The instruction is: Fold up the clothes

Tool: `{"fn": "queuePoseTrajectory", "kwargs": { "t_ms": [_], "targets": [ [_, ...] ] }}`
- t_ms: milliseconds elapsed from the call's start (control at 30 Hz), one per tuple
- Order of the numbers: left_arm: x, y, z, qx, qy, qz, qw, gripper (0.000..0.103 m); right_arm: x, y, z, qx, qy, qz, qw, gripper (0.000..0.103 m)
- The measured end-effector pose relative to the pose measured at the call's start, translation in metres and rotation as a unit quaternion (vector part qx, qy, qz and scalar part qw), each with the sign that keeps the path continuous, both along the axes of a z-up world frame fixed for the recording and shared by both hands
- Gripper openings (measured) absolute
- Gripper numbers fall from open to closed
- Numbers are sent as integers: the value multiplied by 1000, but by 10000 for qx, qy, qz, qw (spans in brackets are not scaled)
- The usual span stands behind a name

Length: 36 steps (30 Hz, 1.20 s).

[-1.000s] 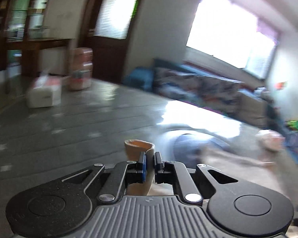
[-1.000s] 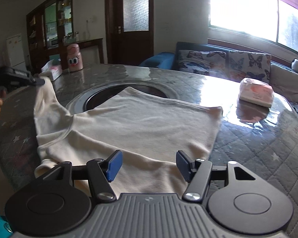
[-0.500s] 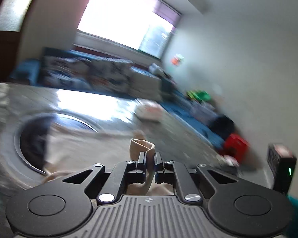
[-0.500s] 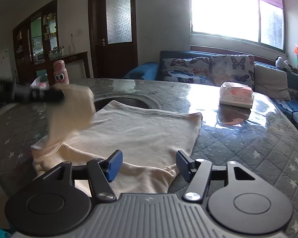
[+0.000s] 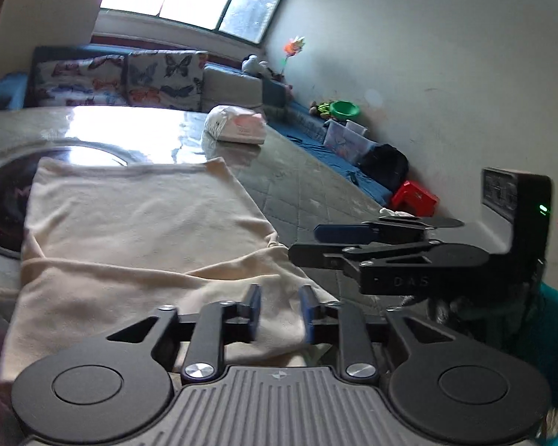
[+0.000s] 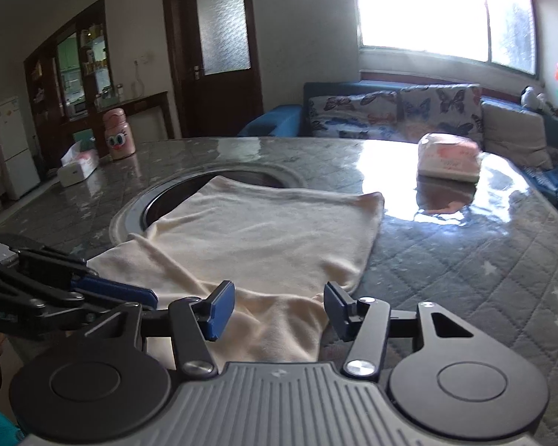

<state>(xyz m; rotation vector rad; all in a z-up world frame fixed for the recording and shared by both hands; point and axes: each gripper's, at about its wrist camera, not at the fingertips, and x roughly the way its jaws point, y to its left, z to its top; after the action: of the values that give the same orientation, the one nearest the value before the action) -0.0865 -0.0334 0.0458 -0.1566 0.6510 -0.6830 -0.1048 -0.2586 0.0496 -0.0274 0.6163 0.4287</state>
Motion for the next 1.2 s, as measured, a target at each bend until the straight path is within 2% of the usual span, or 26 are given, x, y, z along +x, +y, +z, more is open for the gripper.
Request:
{"fn": "queuePoseTrajectory", "kwargs": {
  "t_ms": [100,167,300,433,567,700,767,833,900,967,1200],
  "targets": [
    [2,21,5,179,-121,338,9992,29,2,4,-5,37,165,121,9998,50],
    [10,39,4,235,-48,700,9973,28,4,7,-11,15,270,209,9994,46],
    [24,69,-3,596,16,1377,9887,27,8,15,-21,-129,419,384,9983,35],
    [31,80,-8,804,78,1603,9838,27,11,25,-24,-354,412,641,9965,32],
    [39,82,-14,920,182,1622,9823,30,14,32,-30,-543,470,818,9941,32],
    [50,79,-21,922,324,1555,9830,35,17,27,-29,-511,554,869,9934,32],
    [56,80,-25,875,396,1532,9835,33,17,26,-28,-501,585,885,9931,31],
    [58,83,-25,787,427,1525,9842,23,17,26,-28,-488,604,897,9929,25],
    [57,87,-25,731,416,1527,9847,14,16,26,-26,-501,580,880,9932,13],
    [55,88,-24,696,366,1541,9849,9,16,26,-24,-529,550,887,9931,9],
    [43,88,-13,555,55,1872,9807,7,20,32,-5,-758,87,843,9935,7]
  ]
}}
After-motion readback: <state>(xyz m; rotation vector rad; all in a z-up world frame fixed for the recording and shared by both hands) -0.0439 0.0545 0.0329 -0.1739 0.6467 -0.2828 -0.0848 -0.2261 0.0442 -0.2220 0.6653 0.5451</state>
